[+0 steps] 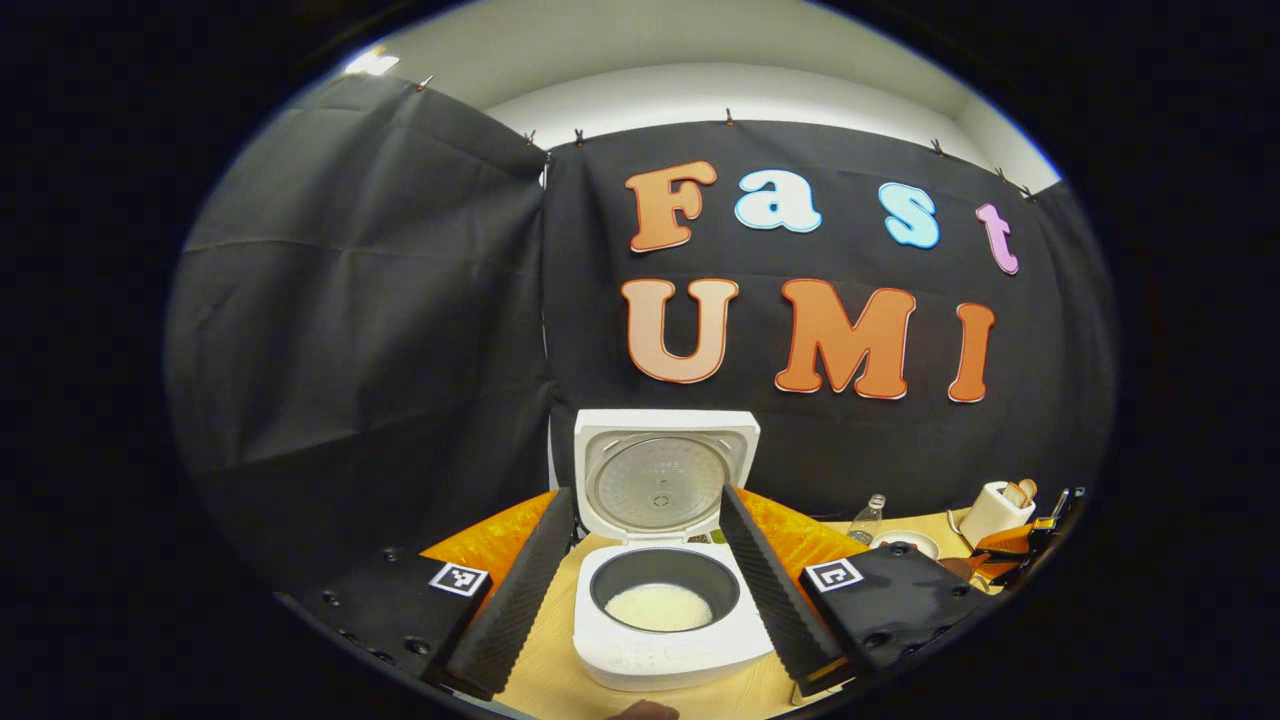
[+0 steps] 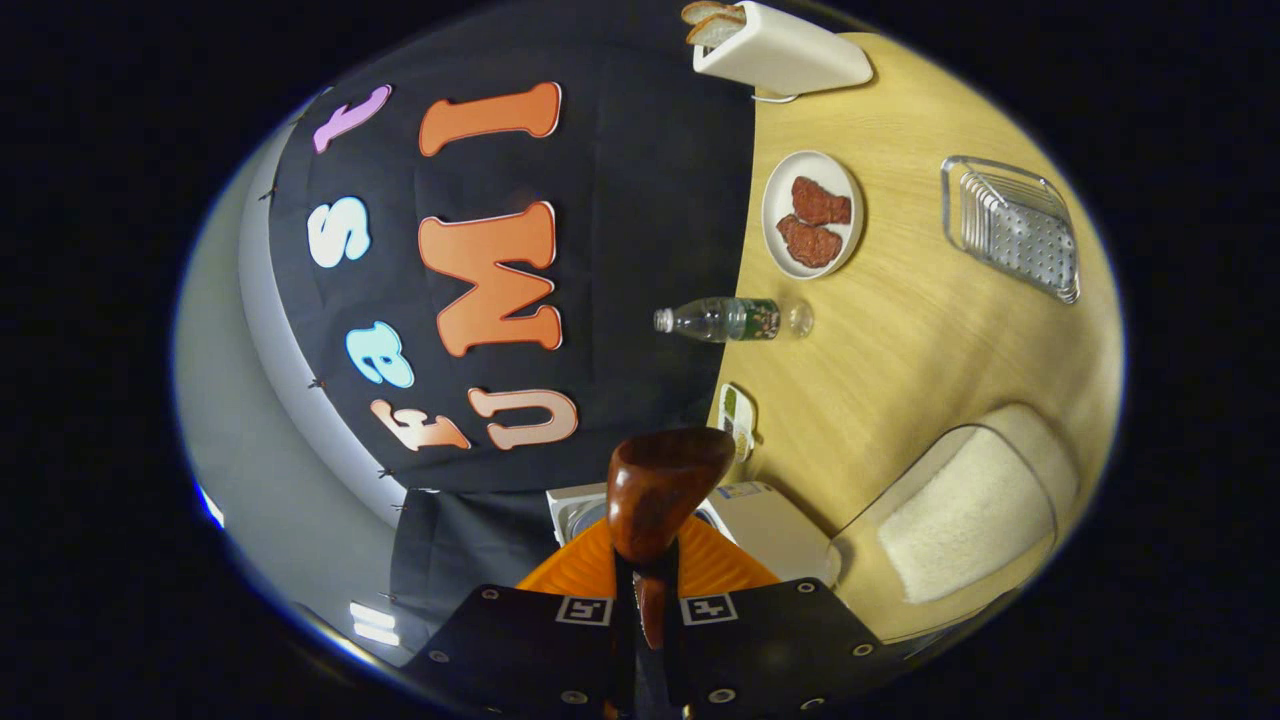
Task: Close the left gripper, press the button to open the rice cooker; take a wooden spoon from the chopstick holder with the right hand, scoop a spoonful of rice and pour it into the rice cooker, then put the wooden spoon back into the chopstick holder.
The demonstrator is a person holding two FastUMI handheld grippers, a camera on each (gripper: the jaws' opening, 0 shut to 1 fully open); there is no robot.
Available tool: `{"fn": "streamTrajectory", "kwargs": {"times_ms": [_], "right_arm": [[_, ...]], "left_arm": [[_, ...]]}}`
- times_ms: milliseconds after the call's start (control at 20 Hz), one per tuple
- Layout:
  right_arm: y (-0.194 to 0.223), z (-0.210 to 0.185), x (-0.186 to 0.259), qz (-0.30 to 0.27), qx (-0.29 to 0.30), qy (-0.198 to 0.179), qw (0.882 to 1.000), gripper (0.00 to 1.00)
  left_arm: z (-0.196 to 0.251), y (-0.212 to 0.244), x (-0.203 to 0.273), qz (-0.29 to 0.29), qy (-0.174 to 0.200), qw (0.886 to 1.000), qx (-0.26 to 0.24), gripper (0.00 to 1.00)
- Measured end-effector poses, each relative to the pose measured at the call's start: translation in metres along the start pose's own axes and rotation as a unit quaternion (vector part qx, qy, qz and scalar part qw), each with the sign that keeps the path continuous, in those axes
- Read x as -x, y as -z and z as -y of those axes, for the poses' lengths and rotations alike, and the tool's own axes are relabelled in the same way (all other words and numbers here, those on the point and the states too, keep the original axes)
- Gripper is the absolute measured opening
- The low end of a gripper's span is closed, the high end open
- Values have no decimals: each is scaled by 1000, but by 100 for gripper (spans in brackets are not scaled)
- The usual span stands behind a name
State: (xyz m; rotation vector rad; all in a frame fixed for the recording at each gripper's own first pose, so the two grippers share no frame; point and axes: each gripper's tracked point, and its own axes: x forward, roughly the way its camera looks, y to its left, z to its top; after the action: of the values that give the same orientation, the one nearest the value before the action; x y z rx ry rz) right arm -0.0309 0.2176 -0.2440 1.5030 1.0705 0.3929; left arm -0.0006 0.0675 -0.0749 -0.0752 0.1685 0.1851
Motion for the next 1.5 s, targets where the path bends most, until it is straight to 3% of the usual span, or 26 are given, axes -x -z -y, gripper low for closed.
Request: {"fn": "streamTrajectory", "kwargs": {"times_ms": [350,800,1000,1150,1300,1500], "right_arm": [[55,-43,-79,-43,9,-6,999,11],[103,-63,-168,-46,92,33,994,10],[114,-52,-192,-38,141,60,987,11],[121,-37,-203,-31,186,91,978,11],[123,-25,-215,-20,240,118,963,10],[131,-23,-230,-16,341,138,930,10]], "left_arm": [[-63,4,1,5,-45,999,-4,96],[-140,27,0,-13,-94,995,2,98],[-165,39,-3,-26,-104,994,3,98],[-181,52,-4,-38,-106,994,7,95],[-193,57,-6,-44,-115,992,4,98],[-196,58,-4,-42,-129,991,4,98]]}}
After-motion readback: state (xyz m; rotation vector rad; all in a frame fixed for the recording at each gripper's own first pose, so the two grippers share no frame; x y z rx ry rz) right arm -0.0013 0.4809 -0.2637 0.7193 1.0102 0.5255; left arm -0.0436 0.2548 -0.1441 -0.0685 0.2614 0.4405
